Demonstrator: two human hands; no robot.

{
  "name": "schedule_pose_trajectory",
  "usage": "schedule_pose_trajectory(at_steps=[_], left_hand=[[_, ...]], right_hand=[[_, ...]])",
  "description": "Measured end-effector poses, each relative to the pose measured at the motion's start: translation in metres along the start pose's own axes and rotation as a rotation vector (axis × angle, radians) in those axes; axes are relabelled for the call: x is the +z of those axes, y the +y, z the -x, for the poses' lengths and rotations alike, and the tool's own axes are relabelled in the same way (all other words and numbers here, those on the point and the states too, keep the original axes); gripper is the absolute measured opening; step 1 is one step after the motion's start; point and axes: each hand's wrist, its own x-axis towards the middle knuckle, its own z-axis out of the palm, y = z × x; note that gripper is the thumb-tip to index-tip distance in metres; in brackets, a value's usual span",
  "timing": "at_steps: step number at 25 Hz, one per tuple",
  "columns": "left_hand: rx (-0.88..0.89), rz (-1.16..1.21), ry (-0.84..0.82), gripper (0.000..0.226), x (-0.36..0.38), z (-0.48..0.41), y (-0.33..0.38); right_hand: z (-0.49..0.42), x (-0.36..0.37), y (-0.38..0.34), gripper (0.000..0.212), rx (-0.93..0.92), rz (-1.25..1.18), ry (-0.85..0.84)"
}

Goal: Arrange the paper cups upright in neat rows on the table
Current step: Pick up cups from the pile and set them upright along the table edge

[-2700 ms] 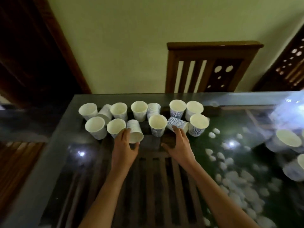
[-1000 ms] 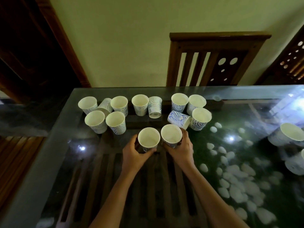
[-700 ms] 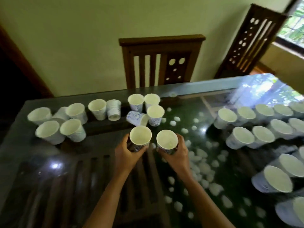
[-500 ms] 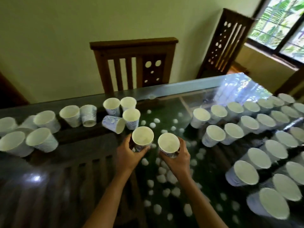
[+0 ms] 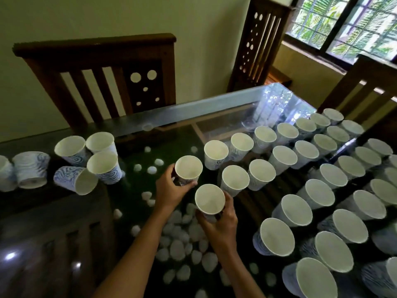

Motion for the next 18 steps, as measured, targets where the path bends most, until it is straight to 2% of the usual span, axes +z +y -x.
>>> schedule_pose_trajectory(at_steps=[6, 10, 15, 18], left_hand=[[-0.006, 0.045, 0.014, 0.07, 0.011, -0.006, -0.005], [-0.038, 0.014, -0.02, 0.083, 0.006, -0.004, -0.013], [-0.109, 0.057, 0.016, 0.078, -0.028, 0.028, -0.022], [-0.16, 0.118, 0.016, 0.074, -0.057, 0.053, -0.029]], right_hand=[[0.0, 0.006, 0.005, 0.065, -0.01, -0.015, -0.009], [0.005, 0.004, 0.007, 0.071, -0.006, 0.003, -0.06], [0.035, -0.004, 0.005, 0.085, 0.037, 0.114, -0.043], [0.054, -0.007, -0.007, 0.08, 0.083, 0.136, 0.012]])
